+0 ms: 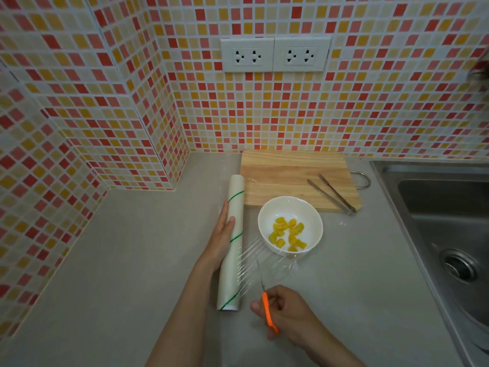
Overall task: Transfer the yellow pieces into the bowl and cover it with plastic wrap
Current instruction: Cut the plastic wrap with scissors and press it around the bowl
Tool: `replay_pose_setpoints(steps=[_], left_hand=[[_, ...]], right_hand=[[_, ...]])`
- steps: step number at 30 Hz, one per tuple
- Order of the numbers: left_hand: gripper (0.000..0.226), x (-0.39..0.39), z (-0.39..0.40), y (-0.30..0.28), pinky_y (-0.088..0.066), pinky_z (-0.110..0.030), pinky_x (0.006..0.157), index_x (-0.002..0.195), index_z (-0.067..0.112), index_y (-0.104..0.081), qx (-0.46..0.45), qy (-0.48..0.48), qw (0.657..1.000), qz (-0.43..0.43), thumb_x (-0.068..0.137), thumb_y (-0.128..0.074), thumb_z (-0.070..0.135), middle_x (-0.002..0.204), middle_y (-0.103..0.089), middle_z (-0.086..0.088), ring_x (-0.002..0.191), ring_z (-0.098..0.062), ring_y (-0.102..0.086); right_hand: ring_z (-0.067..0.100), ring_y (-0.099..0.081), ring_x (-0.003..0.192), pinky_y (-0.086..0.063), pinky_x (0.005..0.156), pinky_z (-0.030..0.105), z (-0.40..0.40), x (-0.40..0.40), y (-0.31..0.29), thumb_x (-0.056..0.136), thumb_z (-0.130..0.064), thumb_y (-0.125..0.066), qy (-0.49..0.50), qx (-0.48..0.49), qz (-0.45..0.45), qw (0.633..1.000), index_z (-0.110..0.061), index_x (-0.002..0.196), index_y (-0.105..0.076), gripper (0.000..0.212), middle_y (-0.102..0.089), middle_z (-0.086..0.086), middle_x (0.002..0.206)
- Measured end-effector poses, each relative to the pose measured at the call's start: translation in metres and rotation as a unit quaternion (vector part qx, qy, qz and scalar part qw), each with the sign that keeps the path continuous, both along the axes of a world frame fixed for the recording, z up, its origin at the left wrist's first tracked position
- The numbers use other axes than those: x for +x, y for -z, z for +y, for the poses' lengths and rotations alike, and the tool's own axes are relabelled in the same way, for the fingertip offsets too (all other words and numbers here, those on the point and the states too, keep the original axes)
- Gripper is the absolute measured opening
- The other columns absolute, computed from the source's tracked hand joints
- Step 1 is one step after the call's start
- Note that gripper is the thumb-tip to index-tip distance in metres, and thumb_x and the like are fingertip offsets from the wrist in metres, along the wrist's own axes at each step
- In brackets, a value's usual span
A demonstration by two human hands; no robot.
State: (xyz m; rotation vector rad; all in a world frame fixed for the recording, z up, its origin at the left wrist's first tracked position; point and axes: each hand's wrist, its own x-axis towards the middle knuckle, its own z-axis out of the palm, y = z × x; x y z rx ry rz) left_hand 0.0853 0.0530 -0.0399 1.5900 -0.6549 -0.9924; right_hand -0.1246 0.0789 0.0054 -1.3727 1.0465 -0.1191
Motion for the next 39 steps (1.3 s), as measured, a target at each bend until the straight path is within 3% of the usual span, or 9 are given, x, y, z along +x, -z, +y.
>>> replay_pose_setpoints(steps=[3,6,8,11,14,18,21,25,39], left_hand=[[0.044,-0.002,0.001,-0.006,-0.029,-0.053,0.113,0.116,0.077,-0.025,-0.002,0.005,1.000,-0.007,0.089,-0.043,0.047,0.156,-0.023,0.014,0.140,-0.025,-0.033],[0.051,-0.007,0.002,-0.014,-0.019,-0.031,0.117,0.143,0.048,-0.015,-0.001,0.004,1.000,-0.019,0.099,-0.036,0.033,0.156,-0.018,0.014,0.140,-0.008,-0.025],[0.052,-0.006,0.002,-0.014,-0.017,-0.021,0.111,0.148,0.035,-0.012,0.001,0.003,1.000,-0.027,0.100,-0.033,0.028,0.156,-0.017,0.014,0.138,-0.001,-0.022],[0.052,-0.006,0.003,-0.012,-0.019,-0.019,0.109,0.148,0.033,-0.012,-0.001,0.003,1.000,-0.031,0.101,-0.032,0.028,0.156,-0.017,0.013,0.139,-0.003,-0.022],[0.052,-0.007,0.003,-0.014,-0.020,-0.018,0.107,0.148,0.033,-0.011,-0.001,0.003,1.000,-0.025,0.101,-0.032,0.027,0.155,-0.018,0.012,0.136,-0.001,-0.024],[0.052,-0.008,0.004,-0.015,-0.020,-0.022,0.112,0.148,0.033,-0.012,-0.006,0.000,1.000,-0.022,0.101,-0.032,0.027,0.157,-0.017,0.011,0.141,-0.007,-0.022],[0.052,-0.008,0.004,-0.015,-0.019,-0.026,0.116,0.148,0.033,-0.012,-0.003,-0.001,1.000,-0.029,0.100,-0.033,0.027,0.157,-0.017,0.011,0.142,-0.008,-0.023],[0.052,-0.008,0.004,-0.015,-0.020,-0.019,0.109,0.148,0.033,-0.013,-0.007,0.001,1.000,-0.031,0.100,-0.033,0.027,0.156,-0.018,0.013,0.136,0.001,-0.023],[0.051,-0.007,0.006,-0.017,-0.024,-0.020,0.107,0.147,0.036,-0.014,-0.014,-0.013,1.000,-0.009,0.100,-0.033,0.028,0.153,-0.022,0.014,0.135,-0.002,-0.027]], right_hand=[[0.018,-0.053,0.037,-0.043,0.046,0.027,-0.003,0.004,0.007,0.027,-0.072,-0.077,0.028,-0.008,-0.009,1.000,-0.004,0.081,-0.062,0.088,-0.054,-0.001,0.045],[0.018,-0.050,0.035,-0.040,0.044,0.026,-0.006,0.005,0.009,0.042,-0.058,-0.078,0.031,-0.010,-0.012,0.999,0.002,0.081,-0.063,0.074,-0.051,0.001,0.045],[0.018,-0.048,0.034,-0.040,0.043,0.025,-0.007,0.005,0.009,0.051,-0.050,-0.080,0.026,-0.008,-0.015,1.000,0.005,0.081,-0.062,0.065,-0.051,0.002,0.045],[0.017,-0.049,0.035,-0.040,0.040,0.023,-0.008,0.008,0.008,0.045,-0.057,-0.081,0.025,-0.005,-0.019,0.999,0.003,0.081,-0.061,0.072,-0.051,0.003,0.048],[0.012,-0.050,0.037,-0.033,0.034,0.014,-0.008,0.015,0.005,0.065,-0.050,-0.076,0.008,-0.004,-0.007,1.000,-0.004,0.083,-0.060,0.052,-0.053,0.001,0.053],[0.016,-0.051,0.035,-0.040,0.046,0.024,-0.010,0.023,0.008,0.063,-0.048,-0.076,0.030,-0.012,-0.027,0.999,-0.012,0.066,-0.056,0.041,-0.051,-0.002,0.045],[0.017,-0.052,0.036,-0.041,0.045,0.024,-0.012,0.026,0.009,0.067,-0.041,-0.077,0.036,-0.011,-0.034,0.999,-0.011,0.065,-0.057,0.036,-0.050,0.001,0.047],[0.017,-0.053,0.038,-0.031,0.034,0.013,-0.015,0.033,0.003,0.071,-0.046,-0.073,0.029,-0.003,-0.020,0.999,-0.012,0.067,-0.056,0.038,-0.050,0.002,0.050],[0.015,-0.049,0.033,-0.031,0.033,0.015,-0.025,0.052,-0.008,0.073,-0.046,-0.071,0.067,-0.001,-0.049,0.997,-0.015,0.050,-0.047,0.046,-0.050,0.009,0.048]])
